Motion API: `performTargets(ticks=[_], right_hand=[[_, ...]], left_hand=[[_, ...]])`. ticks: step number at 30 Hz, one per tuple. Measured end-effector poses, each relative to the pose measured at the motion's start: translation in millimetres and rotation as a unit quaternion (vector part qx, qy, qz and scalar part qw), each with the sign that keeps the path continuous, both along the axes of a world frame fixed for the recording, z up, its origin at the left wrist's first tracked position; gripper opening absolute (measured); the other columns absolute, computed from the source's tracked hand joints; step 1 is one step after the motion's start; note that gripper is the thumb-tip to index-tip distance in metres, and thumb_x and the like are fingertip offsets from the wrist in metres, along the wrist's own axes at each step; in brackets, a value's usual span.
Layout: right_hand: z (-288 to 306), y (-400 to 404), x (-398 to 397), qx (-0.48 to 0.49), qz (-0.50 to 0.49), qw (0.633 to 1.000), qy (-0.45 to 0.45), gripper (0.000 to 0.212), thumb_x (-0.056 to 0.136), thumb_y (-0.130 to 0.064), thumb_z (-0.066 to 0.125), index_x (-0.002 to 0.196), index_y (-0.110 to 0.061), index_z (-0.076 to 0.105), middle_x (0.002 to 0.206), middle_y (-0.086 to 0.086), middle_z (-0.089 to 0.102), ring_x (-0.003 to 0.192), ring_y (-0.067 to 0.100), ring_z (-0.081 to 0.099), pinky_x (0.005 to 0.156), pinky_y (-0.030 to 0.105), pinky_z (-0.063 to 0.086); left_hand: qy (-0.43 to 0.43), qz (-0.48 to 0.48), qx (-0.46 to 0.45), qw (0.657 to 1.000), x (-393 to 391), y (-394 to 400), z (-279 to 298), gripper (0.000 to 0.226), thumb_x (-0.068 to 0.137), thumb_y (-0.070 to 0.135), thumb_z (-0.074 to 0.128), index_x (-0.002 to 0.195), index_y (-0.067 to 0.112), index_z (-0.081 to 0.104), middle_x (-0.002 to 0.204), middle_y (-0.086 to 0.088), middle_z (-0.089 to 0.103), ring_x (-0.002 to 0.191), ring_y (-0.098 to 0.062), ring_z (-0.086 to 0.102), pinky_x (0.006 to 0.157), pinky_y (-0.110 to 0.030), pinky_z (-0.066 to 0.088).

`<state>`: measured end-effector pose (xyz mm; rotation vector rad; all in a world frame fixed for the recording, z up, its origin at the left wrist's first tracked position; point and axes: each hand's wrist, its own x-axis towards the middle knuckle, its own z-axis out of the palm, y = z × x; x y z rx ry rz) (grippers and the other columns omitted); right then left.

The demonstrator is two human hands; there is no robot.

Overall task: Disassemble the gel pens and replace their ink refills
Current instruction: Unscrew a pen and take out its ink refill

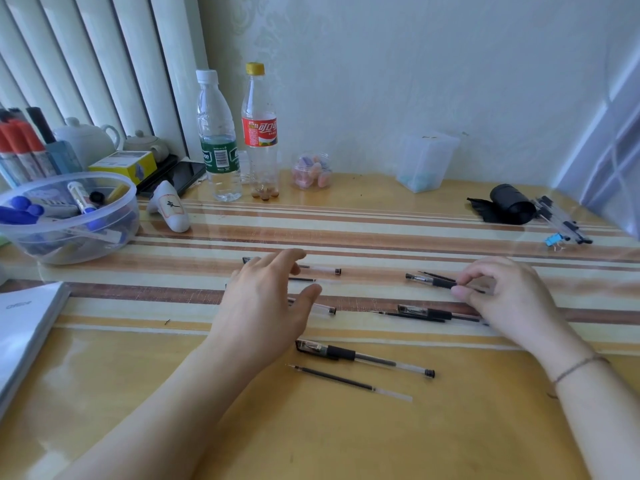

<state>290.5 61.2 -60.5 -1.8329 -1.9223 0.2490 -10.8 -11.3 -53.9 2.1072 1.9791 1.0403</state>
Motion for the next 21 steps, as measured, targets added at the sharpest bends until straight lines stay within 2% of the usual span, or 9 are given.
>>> performTargets(ticks=[5, 8, 10, 13, 17, 21], right_hand=[[2.0, -2.6, -2.1, -0.006, 0.008, 1.0, 0.005, 0.007, 0.081, -0.041, 0.07, 0.078, -0.038, 0.064, 0.106, -0.013, 0.06, 0.114, 0.022, 0.049, 0.092, 0.041, 0.043], [7.6, -8.3, -8.4, 0.038, 0.012, 0.999, 0.012, 0.005, 0.083, -0.037, 0.067, 0.085, -0.033, 0.066, 0.105, -0.013, 0.059, 0.116, 0.023, 0.05, 0.091, 0.039, 0.04], [15.6, -13.8, -20.7, 0.071, 0.025, 0.997, 0.014, 0.007, 0.085, -0.034, 0.066, 0.09, -0.029, 0.067, 0.103, -0.014, 0.058, 0.115, 0.021, 0.05, 0.089, 0.035, 0.037], [31.8, -19.4, -54.1, 0.081, 0.082, 0.993, -0.03, 0.012, 0.086, -0.038, 0.063, 0.095, -0.032, 0.066, 0.102, -0.019, 0.059, 0.11, 0.011, 0.049, 0.086, 0.03, 0.038], [42.7, -18.4, -103.6, 0.068, 0.193, 0.967, -0.155, 0.023, 0.089, -0.049, 0.054, 0.105, -0.036, 0.064, 0.107, -0.025, 0.059, 0.106, 0.002, 0.049, 0.083, 0.032, 0.049], [37.0, 7.0, -154.4, 0.025, 0.221, 0.966, -0.127, 0.028, 0.09, -0.047, 0.055, 0.111, -0.033, 0.066, 0.111, -0.02, 0.062, 0.106, 0.008, 0.055, 0.086, 0.034, 0.05]], left_hand=[[-0.013, 0.048, -0.002, 0.999, -11.5, 7.8, -2.0, 0.035, 0.087, 0.039, 0.059, 0.119, 0.023, 0.059, 0.104, 0.009, 0.065, 0.099, -0.019, 0.057, 0.087, -0.04, 0.047], [-0.036, 0.068, 0.006, 0.997, -22.1, 15.0, -5.5, 0.027, 0.088, 0.03, 0.059, 0.114, 0.022, 0.062, 0.106, 0.006, 0.066, 0.103, -0.021, 0.056, 0.088, -0.042, 0.047], [-0.076, 0.082, 0.001, 0.994, -27.6, 18.9, -8.4, 0.026, 0.089, 0.025, 0.057, 0.114, 0.022, 0.063, 0.111, 0.006, 0.064, 0.107, -0.021, 0.052, 0.091, -0.038, 0.045], [-0.125, 0.108, 0.002, 0.986, -33.0, 23.5, -11.9, 0.026, 0.089, 0.021, 0.055, 0.113, 0.023, 0.064, 0.115, 0.007, 0.062, 0.109, -0.022, 0.048, 0.094, -0.036, 0.041], [-0.126, 0.119, 0.003, 0.985, -36.1, 24.7, -12.3, 0.027, 0.089, 0.021, 0.054, 0.114, 0.023, 0.063, 0.117, 0.006, 0.061, 0.109, -0.022, 0.047, 0.094, -0.037, 0.04], [-0.117, 0.125, 0.0, 0.985, -35.6, 25.1, -13.2, 0.028, 0.088, 0.021, 0.052, 0.115, 0.023, 0.062, 0.118, 0.005, 0.059, 0.109, -0.024, 0.045, 0.094, -0.038, 0.039]])
